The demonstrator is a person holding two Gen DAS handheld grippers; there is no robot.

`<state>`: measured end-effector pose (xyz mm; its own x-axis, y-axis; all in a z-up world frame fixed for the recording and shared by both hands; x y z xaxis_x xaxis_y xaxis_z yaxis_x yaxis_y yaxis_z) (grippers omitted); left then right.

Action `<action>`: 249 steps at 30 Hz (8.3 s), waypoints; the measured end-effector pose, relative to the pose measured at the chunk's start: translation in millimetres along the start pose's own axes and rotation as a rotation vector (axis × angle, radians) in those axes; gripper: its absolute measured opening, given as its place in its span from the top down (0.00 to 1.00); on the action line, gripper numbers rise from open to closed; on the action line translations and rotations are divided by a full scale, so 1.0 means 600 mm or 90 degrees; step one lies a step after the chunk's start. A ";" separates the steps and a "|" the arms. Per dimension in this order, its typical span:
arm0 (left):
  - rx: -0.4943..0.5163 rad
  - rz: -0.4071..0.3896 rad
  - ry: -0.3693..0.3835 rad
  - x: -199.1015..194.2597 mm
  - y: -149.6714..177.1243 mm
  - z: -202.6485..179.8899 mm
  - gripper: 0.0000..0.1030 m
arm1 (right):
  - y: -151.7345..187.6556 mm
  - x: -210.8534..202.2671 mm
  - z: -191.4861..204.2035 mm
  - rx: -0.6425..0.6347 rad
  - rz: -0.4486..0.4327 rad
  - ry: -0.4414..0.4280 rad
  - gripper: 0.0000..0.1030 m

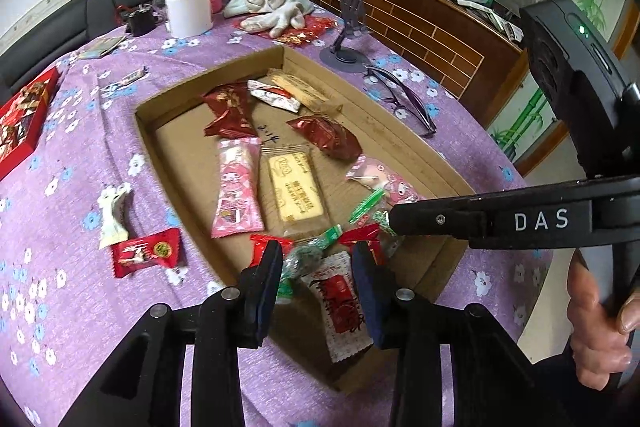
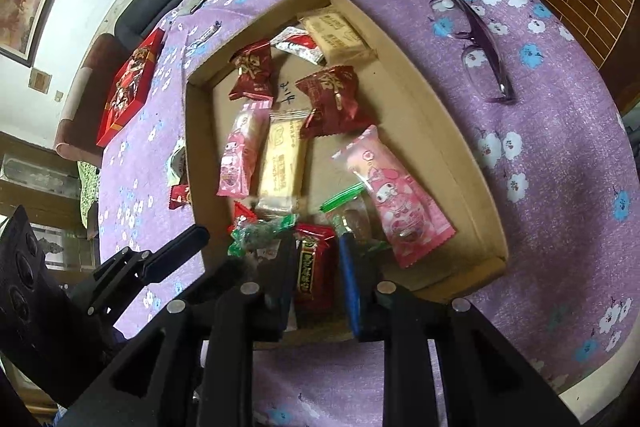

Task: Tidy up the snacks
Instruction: 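Lower both snacks into the tray and open both grippers, then move both open grippers back toward the snacks on the tablecloth, then grasp the red packet with right gripper while left grasps cream-white packet, then carry the red packet and cream-white packet over the cardboard tray, then lower both packets into the tray and open both grippers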

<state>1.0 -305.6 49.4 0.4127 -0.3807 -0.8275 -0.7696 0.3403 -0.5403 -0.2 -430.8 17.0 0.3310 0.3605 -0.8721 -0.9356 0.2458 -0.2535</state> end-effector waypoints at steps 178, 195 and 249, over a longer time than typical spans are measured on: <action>0.028 -0.004 -0.096 0.074 -0.058 -0.020 0.82 | -0.075 0.021 -0.031 -0.084 -0.043 -0.003 0.83; 0.059 0.033 -0.077 0.118 -0.066 -0.033 0.82 | -0.111 0.060 -0.043 -0.081 -0.039 0.021 0.83; 0.081 0.002 -0.102 0.096 -0.054 -0.052 0.21 | -0.068 -0.005 -0.061 -0.043 -0.103 0.055 0.69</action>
<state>34.7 -365.5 24.2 0.4906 -0.2407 -0.8375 -0.7073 0.4513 -0.5441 32.5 -474.6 14.5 0.4689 0.2422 -0.8494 -0.8781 0.2319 -0.4186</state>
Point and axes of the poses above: each gripper's, at about its wrist camera, not at the fingertips, and x roughly the way its jaws point, z to its left, y to its underside, the point moved 3 cm from there along x, roughly the way its jaws point, and after that the axes turned 1 degree about -z, right-handed, at the moved point
